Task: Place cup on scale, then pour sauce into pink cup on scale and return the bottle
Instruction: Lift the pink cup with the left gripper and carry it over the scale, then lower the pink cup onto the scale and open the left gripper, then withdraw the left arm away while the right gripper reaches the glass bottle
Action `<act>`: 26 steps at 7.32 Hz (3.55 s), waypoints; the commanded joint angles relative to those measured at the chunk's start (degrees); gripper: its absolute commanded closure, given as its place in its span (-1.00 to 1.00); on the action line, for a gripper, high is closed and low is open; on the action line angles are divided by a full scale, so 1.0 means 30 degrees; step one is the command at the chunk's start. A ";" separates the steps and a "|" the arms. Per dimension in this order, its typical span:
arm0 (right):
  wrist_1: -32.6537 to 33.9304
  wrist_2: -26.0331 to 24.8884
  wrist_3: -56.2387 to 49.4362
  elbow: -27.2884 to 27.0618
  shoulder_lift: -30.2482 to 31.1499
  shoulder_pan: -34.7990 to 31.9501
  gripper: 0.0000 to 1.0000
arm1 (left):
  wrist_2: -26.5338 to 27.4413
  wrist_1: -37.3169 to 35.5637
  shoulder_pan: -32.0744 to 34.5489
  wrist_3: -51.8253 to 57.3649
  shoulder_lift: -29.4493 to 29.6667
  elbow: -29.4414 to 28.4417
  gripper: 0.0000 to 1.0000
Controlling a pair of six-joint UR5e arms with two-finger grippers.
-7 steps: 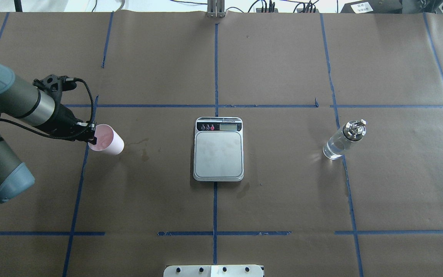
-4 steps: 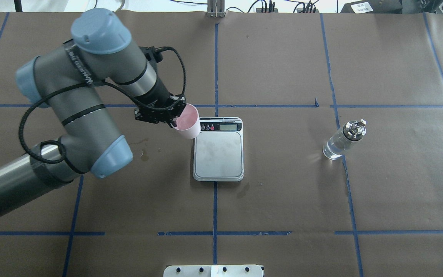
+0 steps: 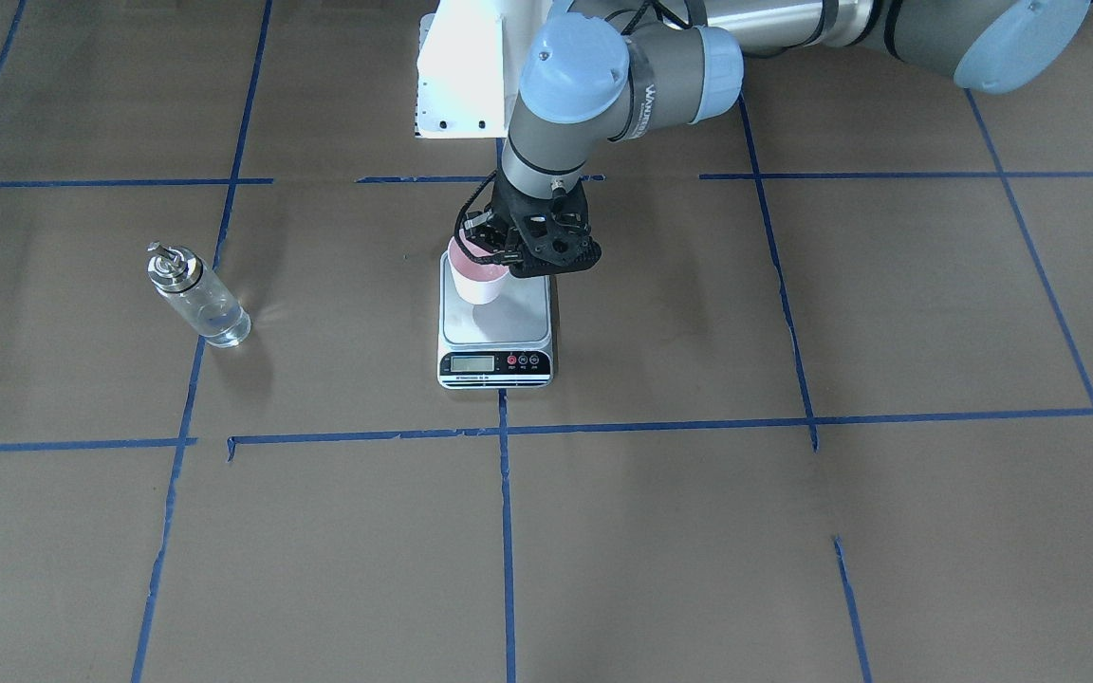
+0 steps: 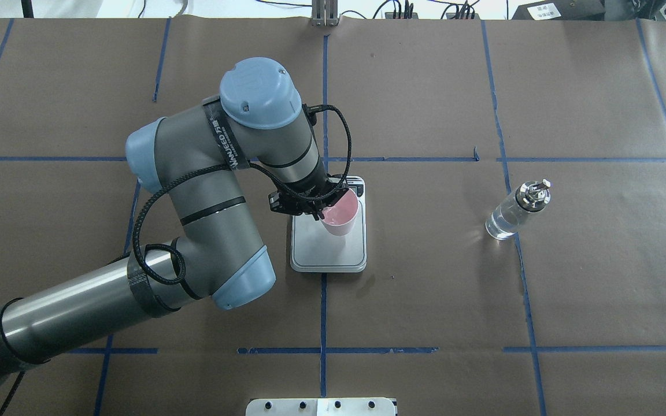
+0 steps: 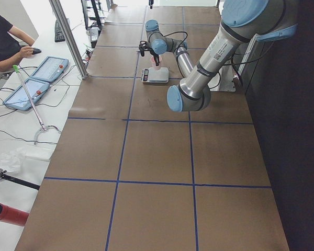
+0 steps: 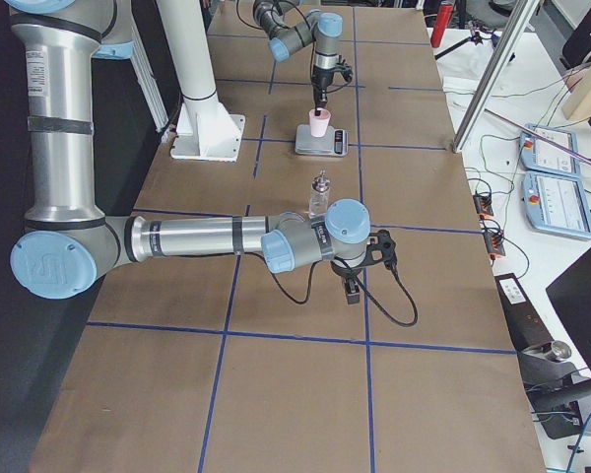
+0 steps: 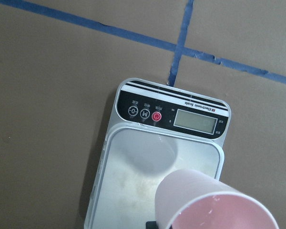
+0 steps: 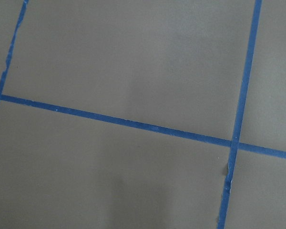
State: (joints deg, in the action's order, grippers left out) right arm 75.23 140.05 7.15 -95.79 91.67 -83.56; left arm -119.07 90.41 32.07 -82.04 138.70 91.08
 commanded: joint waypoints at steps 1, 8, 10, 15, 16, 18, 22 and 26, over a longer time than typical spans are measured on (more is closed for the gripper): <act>-0.0029 0.0074 -0.0040 -0.0002 0.0000 0.0049 -1.00 | 0.0461 0.0010 -0.0407 -0.0044 -0.0062 -0.0009 1.00; -0.0029 0.0103 -0.0011 -0.0178 0.0000 0.0020 -1.00 | 0.1048 0.0127 -0.0407 0.0014 -0.0763 0.0313 1.00; -0.0029 0.0103 -0.0040 -0.0178 0.0000 0.0049 -1.00 | 0.1047 0.0186 -0.0407 0.0043 -0.0765 0.0255 1.00; -0.0029 0.0829 0.0017 -0.1227 -0.0029 0.0368 -1.00 | 0.0931 0.0803 -0.0320 0.0043 -0.0794 0.1357 -0.02; -0.0029 0.1532 0.0511 -0.1871 -0.0029 0.0835 -0.96 | 0.0901 0.0627 0.0493 0.0044 -0.0795 0.2557 -0.10; -0.0058 0.1539 0.5676 -0.4731 0.0029 0.1800 -0.96 | 0.0872 0.0538 0.1814 0.0014 -0.1638 0.3678 -0.13; -0.5696 -0.3412 1.6885 -0.8256 0.0204 0.8252 -1.00 | 0.0872 0.0537 0.3516 0.0160 -0.2960 0.4618 -0.11; -0.5713 -1.1858 2.0832 -1.1514 0.2605 1.5354 -1.00 | 0.0959 0.0538 0.4279 0.1386 -0.3372 0.4619 -0.11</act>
State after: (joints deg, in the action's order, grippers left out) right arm 58.23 113.08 64.79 -128.67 97.60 -44.38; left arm -116.21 92.02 44.13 -79.55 129.11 104.78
